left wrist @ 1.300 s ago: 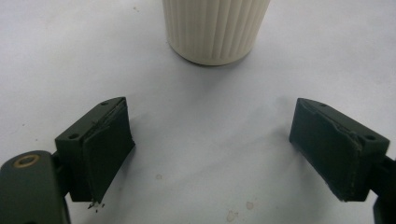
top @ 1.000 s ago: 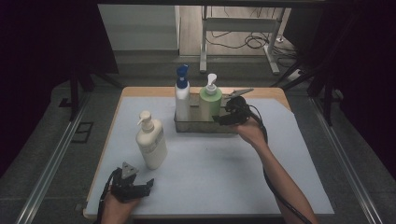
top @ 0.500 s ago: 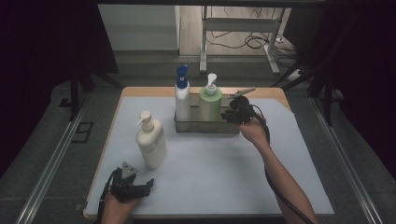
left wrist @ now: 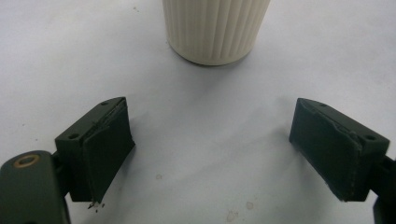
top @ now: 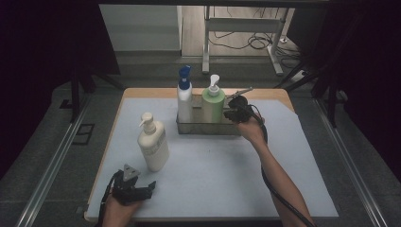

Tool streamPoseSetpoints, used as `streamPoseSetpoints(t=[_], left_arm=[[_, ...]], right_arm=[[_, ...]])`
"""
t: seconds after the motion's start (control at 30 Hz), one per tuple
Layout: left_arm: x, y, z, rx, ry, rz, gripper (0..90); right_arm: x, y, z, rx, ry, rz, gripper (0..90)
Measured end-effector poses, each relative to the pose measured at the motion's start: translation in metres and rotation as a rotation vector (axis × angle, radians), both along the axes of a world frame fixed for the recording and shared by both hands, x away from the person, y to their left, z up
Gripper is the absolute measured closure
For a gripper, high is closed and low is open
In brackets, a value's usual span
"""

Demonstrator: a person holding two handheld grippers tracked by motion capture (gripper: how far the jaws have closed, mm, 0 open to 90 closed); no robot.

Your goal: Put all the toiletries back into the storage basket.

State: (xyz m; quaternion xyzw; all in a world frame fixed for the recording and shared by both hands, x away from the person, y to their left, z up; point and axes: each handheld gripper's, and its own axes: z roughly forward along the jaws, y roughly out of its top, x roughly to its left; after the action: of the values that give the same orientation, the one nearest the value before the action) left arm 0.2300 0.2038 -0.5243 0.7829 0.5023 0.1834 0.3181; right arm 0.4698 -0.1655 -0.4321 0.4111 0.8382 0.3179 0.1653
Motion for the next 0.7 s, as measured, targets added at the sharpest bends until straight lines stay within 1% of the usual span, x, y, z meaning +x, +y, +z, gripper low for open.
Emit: streamPoseSetpoints(t=[0.33,0.47,0.63,0.7], left_arm=[[0.000,0.000,0.000,0.000,0.000,0.000,12.5],[0.000,0.000,0.000,0.000,0.000,0.000,12.5],[0.000,0.000,0.000,0.000,0.000,0.000,12.5],[0.000,0.000,0.000,-0.001,0.000,0.000,12.5]], right_arm=[[0.012,0.002,-0.007,0.005,0.013,-0.013,89.5],[0.016,0.000,-0.011,0.038,0.038,-0.021,89.4],[0.019,0.002,-0.016,0.027,0.047,-0.018,89.4],[0.019,0.002,-0.018,0.031,0.052,-0.022,89.5]])
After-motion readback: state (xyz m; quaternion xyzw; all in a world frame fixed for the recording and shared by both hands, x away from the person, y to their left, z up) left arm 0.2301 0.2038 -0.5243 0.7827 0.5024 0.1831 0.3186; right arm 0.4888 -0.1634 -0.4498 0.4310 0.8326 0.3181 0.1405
